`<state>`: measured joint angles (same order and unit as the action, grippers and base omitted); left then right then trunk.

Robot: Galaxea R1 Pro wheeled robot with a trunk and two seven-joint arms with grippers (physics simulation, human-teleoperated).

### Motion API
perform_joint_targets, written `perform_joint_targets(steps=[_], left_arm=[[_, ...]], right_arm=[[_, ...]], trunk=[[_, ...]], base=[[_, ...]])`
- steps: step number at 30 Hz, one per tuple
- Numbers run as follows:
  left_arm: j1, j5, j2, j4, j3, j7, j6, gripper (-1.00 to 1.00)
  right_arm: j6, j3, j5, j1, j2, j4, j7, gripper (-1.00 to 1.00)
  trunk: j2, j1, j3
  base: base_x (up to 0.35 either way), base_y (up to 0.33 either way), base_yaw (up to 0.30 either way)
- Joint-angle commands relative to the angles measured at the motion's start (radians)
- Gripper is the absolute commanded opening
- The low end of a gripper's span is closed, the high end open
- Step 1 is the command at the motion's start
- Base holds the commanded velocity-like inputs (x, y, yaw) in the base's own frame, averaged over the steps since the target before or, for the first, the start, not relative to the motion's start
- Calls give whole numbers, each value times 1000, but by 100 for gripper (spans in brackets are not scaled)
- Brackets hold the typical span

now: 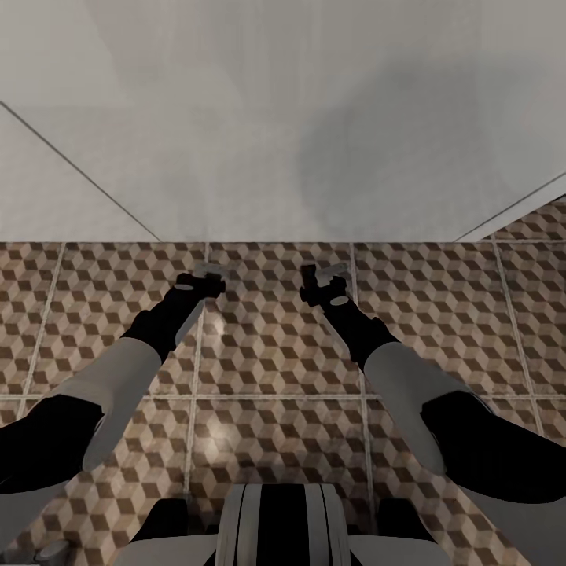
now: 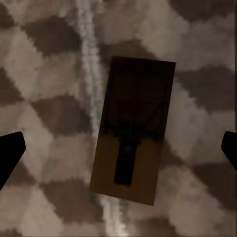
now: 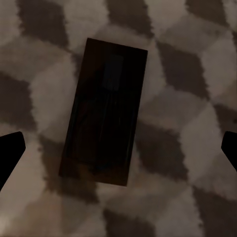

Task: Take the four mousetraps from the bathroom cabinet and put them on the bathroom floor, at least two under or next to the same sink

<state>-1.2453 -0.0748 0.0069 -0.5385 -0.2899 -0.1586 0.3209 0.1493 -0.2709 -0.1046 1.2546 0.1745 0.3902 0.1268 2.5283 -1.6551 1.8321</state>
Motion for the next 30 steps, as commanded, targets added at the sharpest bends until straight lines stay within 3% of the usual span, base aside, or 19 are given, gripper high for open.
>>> perform_joint_targets(steps=[1,10,30], left_arm=[[0,-8,1,-2,-7,-8,-3,100],[0,-8,2,-6,-8,-7,-33,100],[0,-8,2,-21,-9,-6,-40,100]], right_arm=[[9,-4,-10,0,0,1,5,100],[7,-4,-10,0,0,1,5,100],[6,-4,-11,0,0,2,4,100]], trunk=[[0,0,0],[0,0,0],[0,0,0]], base=[[-62,18,0],[-213,64,0],[-323,7,0]])
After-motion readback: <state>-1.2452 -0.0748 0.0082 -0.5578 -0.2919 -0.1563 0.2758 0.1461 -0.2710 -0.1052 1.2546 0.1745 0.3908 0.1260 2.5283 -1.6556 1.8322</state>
